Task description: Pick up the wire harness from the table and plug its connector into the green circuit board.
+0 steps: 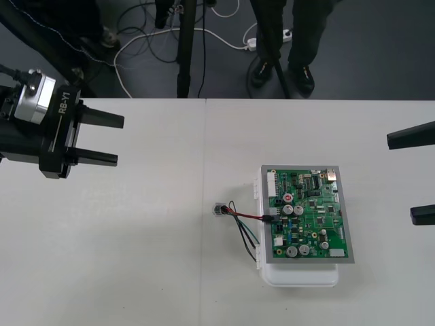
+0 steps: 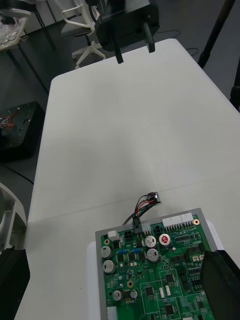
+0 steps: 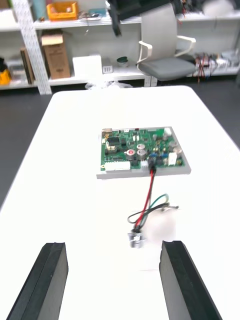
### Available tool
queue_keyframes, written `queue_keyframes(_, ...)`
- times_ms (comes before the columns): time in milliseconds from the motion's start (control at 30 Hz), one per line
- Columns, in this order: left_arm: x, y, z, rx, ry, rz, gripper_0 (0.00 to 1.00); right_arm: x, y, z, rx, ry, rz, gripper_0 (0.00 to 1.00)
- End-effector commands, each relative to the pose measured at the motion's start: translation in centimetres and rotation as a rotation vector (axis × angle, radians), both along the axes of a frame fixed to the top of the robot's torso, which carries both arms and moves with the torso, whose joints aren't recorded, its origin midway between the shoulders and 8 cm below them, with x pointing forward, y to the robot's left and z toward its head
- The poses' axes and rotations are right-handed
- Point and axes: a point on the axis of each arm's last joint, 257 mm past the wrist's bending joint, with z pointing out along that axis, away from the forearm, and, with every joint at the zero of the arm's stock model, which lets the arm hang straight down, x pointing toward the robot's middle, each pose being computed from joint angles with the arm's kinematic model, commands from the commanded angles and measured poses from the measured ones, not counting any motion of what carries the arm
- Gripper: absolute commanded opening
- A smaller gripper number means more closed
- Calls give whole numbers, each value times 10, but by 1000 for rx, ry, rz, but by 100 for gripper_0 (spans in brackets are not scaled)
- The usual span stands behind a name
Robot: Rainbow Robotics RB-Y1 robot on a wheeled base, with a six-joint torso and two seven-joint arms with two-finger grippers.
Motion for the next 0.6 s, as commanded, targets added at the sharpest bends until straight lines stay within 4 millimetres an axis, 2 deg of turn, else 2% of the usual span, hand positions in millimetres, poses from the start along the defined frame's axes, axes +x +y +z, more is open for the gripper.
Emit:
queue_keyframes(33, 9, 8, 19, 34, 7, 84, 54, -4, 16, -13, 9, -54, 31, 100)
queue_keyframes(600, 12, 9, 16, 62, 4, 101, 54, -15, 50, -25, 43, -110, 61, 100)
